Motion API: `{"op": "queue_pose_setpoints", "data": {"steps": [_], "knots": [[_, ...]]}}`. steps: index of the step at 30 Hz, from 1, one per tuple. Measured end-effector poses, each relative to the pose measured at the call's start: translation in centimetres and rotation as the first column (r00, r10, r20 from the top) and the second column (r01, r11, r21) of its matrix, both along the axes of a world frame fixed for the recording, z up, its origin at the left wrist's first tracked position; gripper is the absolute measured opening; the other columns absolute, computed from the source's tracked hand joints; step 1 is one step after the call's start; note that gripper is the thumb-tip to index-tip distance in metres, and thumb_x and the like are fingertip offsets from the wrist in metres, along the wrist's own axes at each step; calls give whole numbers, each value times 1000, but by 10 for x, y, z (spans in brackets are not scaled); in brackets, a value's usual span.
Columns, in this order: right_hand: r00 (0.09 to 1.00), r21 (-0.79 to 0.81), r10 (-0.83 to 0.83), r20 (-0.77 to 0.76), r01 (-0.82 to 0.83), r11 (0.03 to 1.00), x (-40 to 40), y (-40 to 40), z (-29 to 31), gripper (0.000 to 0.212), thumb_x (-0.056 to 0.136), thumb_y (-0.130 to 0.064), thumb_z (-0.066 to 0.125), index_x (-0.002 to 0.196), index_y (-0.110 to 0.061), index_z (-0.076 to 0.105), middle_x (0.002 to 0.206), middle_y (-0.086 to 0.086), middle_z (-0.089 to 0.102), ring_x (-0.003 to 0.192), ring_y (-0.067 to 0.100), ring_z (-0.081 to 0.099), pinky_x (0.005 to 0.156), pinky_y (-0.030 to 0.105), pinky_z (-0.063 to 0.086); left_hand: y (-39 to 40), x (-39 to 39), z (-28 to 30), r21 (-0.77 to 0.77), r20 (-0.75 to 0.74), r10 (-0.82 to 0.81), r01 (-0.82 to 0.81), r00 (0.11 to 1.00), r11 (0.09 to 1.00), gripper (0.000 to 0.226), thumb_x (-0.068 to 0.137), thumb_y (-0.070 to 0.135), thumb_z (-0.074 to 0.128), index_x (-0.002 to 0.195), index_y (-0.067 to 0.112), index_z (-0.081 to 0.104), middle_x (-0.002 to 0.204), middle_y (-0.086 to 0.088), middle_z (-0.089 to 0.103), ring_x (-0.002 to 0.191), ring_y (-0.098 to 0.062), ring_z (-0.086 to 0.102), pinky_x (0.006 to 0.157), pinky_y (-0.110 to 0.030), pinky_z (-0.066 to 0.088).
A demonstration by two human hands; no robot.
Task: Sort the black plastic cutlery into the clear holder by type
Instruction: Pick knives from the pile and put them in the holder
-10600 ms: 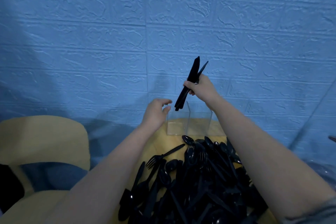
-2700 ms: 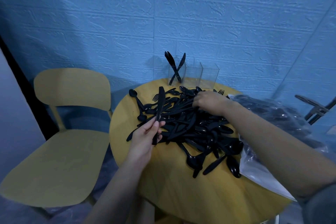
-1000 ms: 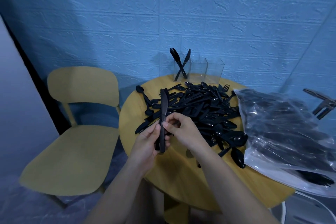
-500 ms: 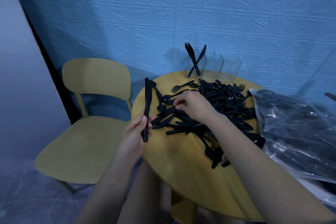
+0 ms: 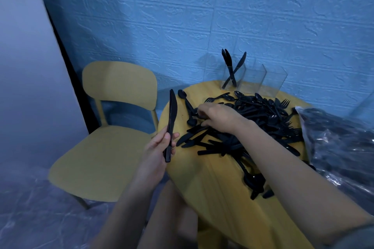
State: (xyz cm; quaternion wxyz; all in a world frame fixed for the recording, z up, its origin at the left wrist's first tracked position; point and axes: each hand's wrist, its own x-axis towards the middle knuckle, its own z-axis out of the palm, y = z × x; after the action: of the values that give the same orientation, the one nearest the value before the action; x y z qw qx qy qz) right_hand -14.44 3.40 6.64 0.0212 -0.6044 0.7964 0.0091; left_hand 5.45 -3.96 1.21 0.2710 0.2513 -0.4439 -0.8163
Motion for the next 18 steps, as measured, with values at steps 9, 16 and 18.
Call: {"op": "queue_pose_setpoints", "data": {"steps": [9,16,18], "knots": [[971,157,132,-198,-102,982,-8,-4,-9,34,97,-23,50,127,-11,56,123,6,56,116,24,50,96,38,42,3,-6,3,28,-33,8,-7,999,1000,30,98,3,41,122,13,56,80,-2,69,60,-4,54,54,-15,46],[965,-4,206,-162,-210,978,-17,16,-7,20,92,-21,50,108,-12,59,99,2,59,95,20,54,87,32,42,5,-8,3,11,-44,-4,5,999,1000,30,98,3,42,123,12,56,81,-1,69,62,-5,53,56,-16,46],[979,-107,180,-96,-190,976,-18,26,-7,14,89,-20,52,99,-13,59,88,-2,57,85,17,52,82,32,43,7,-8,3,14,-36,-6,6,999,1000,31,98,3,42,126,9,55,84,-3,69,64,-7,53,56,-16,46]]}}
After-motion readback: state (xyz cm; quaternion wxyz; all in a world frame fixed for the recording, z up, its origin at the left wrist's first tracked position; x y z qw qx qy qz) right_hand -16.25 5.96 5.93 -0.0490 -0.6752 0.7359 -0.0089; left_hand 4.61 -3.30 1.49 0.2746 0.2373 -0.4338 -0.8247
